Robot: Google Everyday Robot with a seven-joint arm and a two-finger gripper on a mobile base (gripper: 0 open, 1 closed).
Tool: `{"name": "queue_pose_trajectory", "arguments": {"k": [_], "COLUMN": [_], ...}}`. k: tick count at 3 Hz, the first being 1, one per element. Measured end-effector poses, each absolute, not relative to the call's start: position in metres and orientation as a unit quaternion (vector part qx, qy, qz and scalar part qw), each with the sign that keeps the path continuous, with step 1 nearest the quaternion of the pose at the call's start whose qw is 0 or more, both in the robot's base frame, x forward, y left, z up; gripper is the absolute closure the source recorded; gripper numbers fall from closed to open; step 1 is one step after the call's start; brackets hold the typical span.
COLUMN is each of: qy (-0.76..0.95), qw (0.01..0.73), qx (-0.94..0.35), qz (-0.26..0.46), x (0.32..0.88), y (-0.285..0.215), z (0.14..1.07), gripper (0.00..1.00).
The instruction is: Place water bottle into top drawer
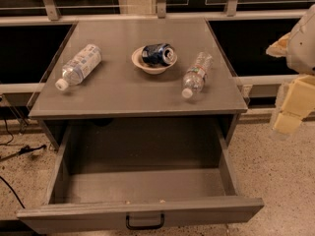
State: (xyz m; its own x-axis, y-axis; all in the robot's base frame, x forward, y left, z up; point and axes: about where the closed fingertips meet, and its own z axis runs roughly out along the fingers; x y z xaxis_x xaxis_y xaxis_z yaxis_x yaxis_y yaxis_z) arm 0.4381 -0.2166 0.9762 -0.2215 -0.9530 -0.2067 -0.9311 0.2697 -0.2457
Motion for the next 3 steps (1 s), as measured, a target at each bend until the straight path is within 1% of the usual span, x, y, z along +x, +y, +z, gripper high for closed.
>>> {"name": "queue_pose_trajectory", "arguments": {"k": [1,2,3], "qy": [0.784,0.820,0.866], "qw": [0.159,0.163,0.213], "qx": [-0.599,-0.548,-0.448], "qz": [-0.035,-0.042,-0.056], "x": [0.439,0.454,0.512], "y": [-0.216,-0.214,-0.211], "z": [0.976,0.972,0.965], "gripper": [0.00,0.00,0.00]}}
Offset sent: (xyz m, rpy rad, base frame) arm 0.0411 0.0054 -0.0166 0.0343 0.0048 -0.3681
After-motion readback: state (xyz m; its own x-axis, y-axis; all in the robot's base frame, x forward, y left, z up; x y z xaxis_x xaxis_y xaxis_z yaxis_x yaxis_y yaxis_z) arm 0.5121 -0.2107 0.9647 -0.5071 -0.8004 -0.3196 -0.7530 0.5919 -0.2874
